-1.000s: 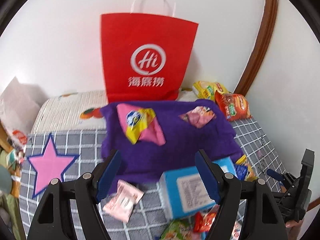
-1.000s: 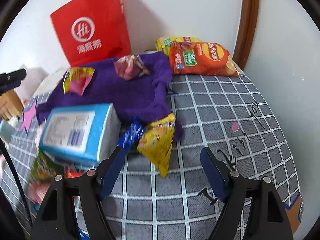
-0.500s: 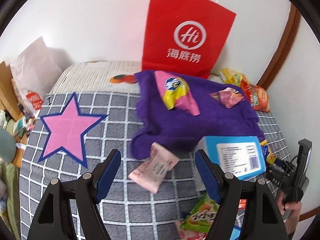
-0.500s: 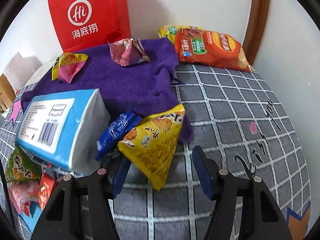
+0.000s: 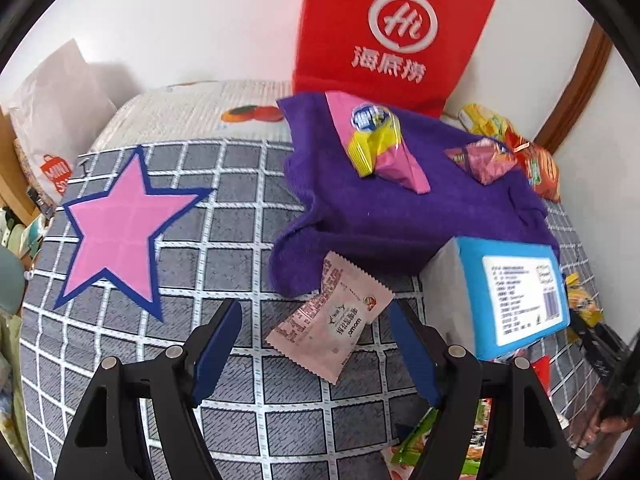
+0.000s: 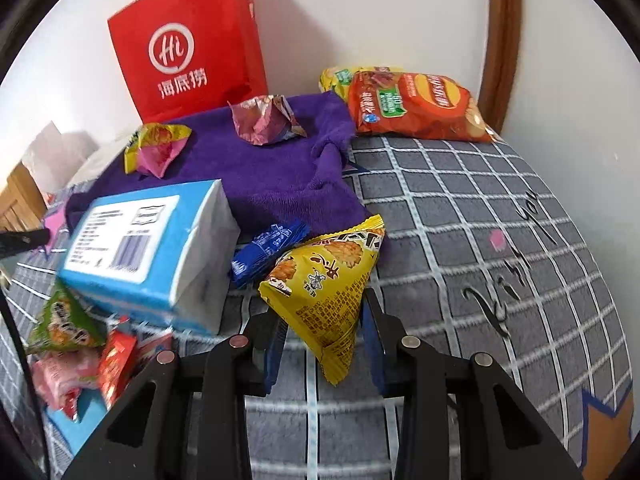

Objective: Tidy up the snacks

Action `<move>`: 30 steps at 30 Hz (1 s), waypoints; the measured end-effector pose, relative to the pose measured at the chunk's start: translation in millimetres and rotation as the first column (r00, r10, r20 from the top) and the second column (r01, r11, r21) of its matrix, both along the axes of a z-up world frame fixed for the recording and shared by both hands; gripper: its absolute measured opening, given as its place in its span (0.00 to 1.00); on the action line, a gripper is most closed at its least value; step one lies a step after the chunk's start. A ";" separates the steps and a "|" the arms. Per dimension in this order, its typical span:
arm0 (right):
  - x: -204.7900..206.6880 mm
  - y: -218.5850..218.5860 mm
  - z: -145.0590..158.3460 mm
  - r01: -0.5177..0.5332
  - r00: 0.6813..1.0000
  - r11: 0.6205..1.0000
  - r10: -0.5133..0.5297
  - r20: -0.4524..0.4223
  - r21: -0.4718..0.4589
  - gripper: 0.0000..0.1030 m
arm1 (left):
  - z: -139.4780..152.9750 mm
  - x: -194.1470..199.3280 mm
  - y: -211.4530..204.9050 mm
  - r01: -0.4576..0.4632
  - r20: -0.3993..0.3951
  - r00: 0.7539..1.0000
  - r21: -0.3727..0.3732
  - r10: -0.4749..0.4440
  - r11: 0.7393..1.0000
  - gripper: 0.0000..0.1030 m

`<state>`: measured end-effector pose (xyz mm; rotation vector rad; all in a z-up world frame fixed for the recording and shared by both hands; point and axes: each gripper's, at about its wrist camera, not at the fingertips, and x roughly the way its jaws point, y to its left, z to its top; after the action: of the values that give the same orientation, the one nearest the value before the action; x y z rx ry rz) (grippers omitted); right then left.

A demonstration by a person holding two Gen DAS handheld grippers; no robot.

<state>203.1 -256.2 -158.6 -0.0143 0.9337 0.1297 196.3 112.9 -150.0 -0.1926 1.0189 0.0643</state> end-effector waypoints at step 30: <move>-39.4 0.9 49.0 -0.005 0.997 0.995 -0.003 0.074 0.103 0.34 | 7.7 -9.9 -15.1 0.067 0.037 0.997 0.055 -0.069 0.996 0.39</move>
<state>163.7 -255.3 -109.6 0.0755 0.8525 0.1771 186.4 97.8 -142.3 -0.1099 0.9827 0.0257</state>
